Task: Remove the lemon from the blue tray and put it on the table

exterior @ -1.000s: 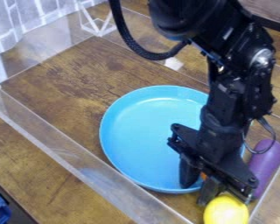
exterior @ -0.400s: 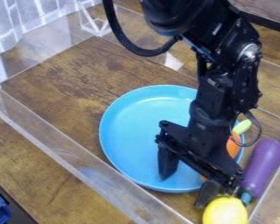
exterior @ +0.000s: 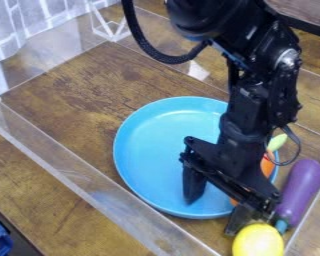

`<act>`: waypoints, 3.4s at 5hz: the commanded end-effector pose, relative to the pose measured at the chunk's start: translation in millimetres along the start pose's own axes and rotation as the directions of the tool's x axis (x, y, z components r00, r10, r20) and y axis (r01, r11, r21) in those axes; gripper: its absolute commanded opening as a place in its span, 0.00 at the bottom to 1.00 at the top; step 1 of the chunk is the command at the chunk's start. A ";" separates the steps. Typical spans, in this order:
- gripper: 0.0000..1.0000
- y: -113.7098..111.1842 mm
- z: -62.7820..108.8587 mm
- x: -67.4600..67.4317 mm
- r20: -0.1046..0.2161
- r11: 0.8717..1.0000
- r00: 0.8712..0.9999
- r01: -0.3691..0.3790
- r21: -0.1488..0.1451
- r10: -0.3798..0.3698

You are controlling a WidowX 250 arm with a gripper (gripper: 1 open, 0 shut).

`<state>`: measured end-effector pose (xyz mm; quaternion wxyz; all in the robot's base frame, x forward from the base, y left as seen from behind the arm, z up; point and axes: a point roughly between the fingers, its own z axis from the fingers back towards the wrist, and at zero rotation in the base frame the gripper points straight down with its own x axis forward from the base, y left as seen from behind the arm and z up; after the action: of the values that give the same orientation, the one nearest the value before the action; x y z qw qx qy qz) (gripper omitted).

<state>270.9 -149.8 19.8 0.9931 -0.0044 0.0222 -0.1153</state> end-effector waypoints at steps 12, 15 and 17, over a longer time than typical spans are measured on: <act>1.00 -39.1 -1.8 -10.7 0.001 0.982 0.982 0.188 0.007 -0.188; 1.00 -41.1 -1.6 -14.6 -0.008 0.973 0.973 0.231 0.013 -0.231; 1.00 -42.1 -1.5 -16.6 -0.016 0.965 0.966 0.260 0.019 -0.260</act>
<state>255.2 -177.5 18.5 0.9769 0.0038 0.0258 -0.2122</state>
